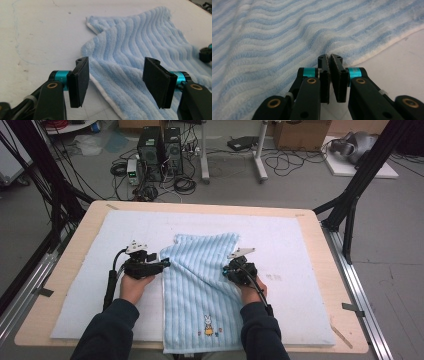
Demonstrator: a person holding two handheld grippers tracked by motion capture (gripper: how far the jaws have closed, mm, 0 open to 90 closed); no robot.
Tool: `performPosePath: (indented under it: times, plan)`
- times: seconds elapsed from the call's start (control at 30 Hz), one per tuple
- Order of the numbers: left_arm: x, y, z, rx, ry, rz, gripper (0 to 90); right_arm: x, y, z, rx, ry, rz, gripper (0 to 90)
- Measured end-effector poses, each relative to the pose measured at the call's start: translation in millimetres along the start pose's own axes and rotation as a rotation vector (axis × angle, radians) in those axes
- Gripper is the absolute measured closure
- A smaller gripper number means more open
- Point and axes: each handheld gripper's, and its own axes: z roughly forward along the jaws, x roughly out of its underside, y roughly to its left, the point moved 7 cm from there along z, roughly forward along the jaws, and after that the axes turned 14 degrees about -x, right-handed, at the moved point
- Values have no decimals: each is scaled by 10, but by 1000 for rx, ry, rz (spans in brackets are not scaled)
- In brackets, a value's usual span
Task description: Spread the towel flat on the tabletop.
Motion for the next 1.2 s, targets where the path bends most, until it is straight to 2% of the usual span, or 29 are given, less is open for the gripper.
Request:
performPosePath:
  times: [0.1,0.13,0.27,0.3,0.37,0.4,0.47,0.53,0.57,0.63,0.67,0.73,0.77,0.83,0.87,0.9,0.93,1.03,1.07,1.1,1.2]
  plan:
    - [16,-58,-32,17,2,10,383,5,-190,-34,87,-18,21,862]
    - [40,-100,-76,27,-14,9,391,7,-252,-43,111,-19,34,862]
    - [143,-143,-124,43,9,22,391,-18,-506,-72,228,-25,51,860]
    - [204,-171,-159,50,26,45,390,-27,-551,-77,245,-30,60,859]
    - [251,-178,-196,53,24,52,401,-36,-603,-86,263,-40,78,835]
    - [280,-171,-207,51,32,60,401,-30,-606,-82,251,-46,100,791]
    - [340,-167,-221,65,50,58,401,-22,-599,-106,254,-48,104,707]
    - [364,-175,-233,70,61,59,403,-43,-546,-164,227,-79,98,658]
    - [390,-221,-283,96,51,54,411,-54,-516,-204,222,-95,91,646]
    - [401,-242,-312,102,48,56,423,-60,-478,-241,207,-107,81,634]
    - [415,-263,-344,109,44,65,425,-56,-387,-330,189,-126,57,612]
    - [441,-285,-386,116,43,73,426,-51,-354,-358,178,-134,51,597]
    - [479,-307,-440,129,41,69,426,-14,-241,-440,154,-155,38,568]
    - [508,-321,-478,132,39,68,425,5,-202,-467,150,-155,32,551]
    - [537,-333,-510,137,41,70,428,74,-56,-540,123,-173,19,537]
    - [559,-340,-534,136,42,76,428,74,-56,-540,123,-173,19,537]
    - [622,-358,-595,142,45,76,429,153,53,-601,125,-168,6,503]
    - [688,-374,-647,144,50,76,441,259,183,-671,122,-175,5,455]
    - [729,-389,-678,149,55,77,441,259,183,-671,122,-175,5,455]
    - [757,-406,-700,155,58,77,440,352,286,-706,100,-169,7,406]
    - [819,-458,-753,168,61,95,420,472,372,-724,76,-156,13,356]
